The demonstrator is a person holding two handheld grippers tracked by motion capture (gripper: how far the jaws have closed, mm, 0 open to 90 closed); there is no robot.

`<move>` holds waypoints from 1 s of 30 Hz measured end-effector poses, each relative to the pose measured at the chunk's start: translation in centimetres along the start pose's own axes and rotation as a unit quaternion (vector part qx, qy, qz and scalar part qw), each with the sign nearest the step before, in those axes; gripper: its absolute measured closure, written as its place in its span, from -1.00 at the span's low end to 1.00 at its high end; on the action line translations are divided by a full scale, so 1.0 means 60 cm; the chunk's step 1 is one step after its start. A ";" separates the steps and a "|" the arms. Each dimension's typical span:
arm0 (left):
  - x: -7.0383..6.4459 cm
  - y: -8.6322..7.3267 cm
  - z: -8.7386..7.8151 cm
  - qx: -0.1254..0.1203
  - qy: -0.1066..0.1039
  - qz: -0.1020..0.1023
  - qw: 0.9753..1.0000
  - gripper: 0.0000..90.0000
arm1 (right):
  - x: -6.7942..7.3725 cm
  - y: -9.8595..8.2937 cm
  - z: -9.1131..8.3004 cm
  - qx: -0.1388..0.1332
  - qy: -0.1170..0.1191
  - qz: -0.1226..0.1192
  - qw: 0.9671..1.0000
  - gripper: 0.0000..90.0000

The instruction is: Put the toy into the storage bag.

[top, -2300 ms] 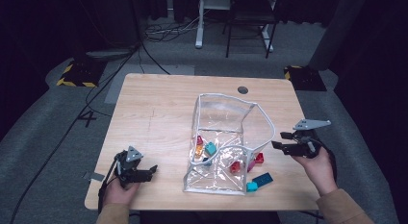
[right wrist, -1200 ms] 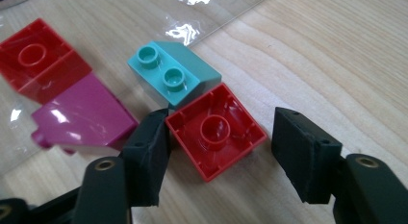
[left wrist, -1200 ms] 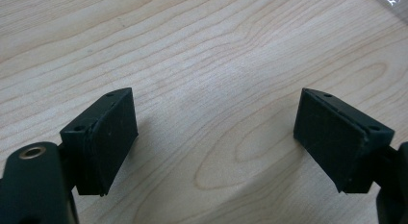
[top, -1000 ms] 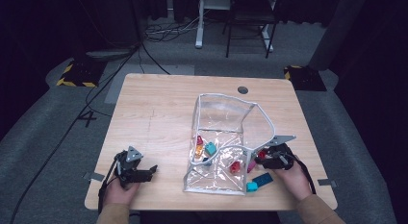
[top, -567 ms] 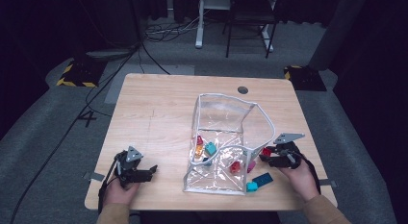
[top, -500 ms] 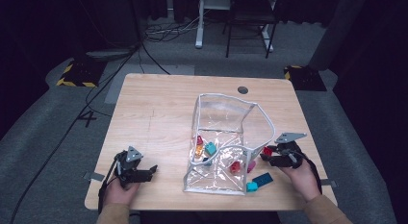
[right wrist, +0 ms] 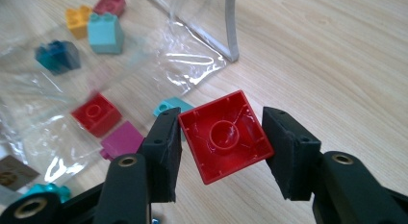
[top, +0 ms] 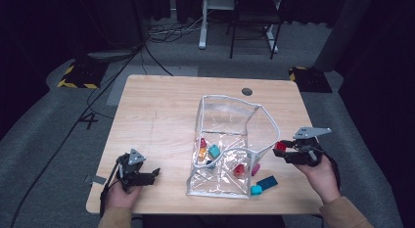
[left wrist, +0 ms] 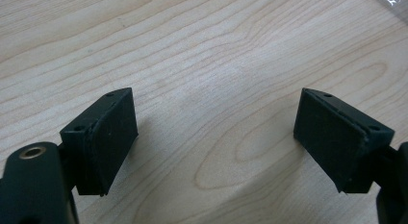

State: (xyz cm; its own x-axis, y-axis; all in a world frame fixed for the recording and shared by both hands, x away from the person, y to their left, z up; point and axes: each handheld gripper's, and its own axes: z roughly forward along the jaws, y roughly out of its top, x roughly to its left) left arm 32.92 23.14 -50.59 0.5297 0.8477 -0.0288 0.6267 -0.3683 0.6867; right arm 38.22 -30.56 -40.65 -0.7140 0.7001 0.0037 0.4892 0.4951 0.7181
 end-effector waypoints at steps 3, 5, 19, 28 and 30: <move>0.000 0.000 0.000 0.000 0.000 0.000 1.000 -0.65 | -0.002 0.008 -0.013 -0.007 0.003 0.001 1.000 0.11; 0.000 0.000 0.000 -0.001 0.000 0.000 1.000 -0.65 | -0.002 0.013 -0.022 -0.011 0.004 0.002 1.000 0.11; 0.000 0.000 0.000 0.000 0.000 0.000 1.000 -0.65 | -0.015 0.058 -0.078 -0.024 0.021 0.003 1.000 0.11; 0.000 0.000 0.000 0.000 0.000 0.000 1.000 -0.65 | -0.023 0.088 -0.110 -0.031 0.020 0.003 0.999 0.11; 0.000 0.000 0.000 0.000 0.000 0.000 1.000 -0.65 | -0.023 0.094 -0.116 -0.035 0.023 0.005 0.999 0.11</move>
State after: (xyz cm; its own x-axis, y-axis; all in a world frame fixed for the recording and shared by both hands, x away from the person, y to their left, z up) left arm 32.92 23.14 -50.59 0.5297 0.8477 -0.0290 0.6263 -0.3678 0.6874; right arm 38.49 -32.31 -31.78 -0.7322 0.6798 0.0419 0.4617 0.4502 0.7643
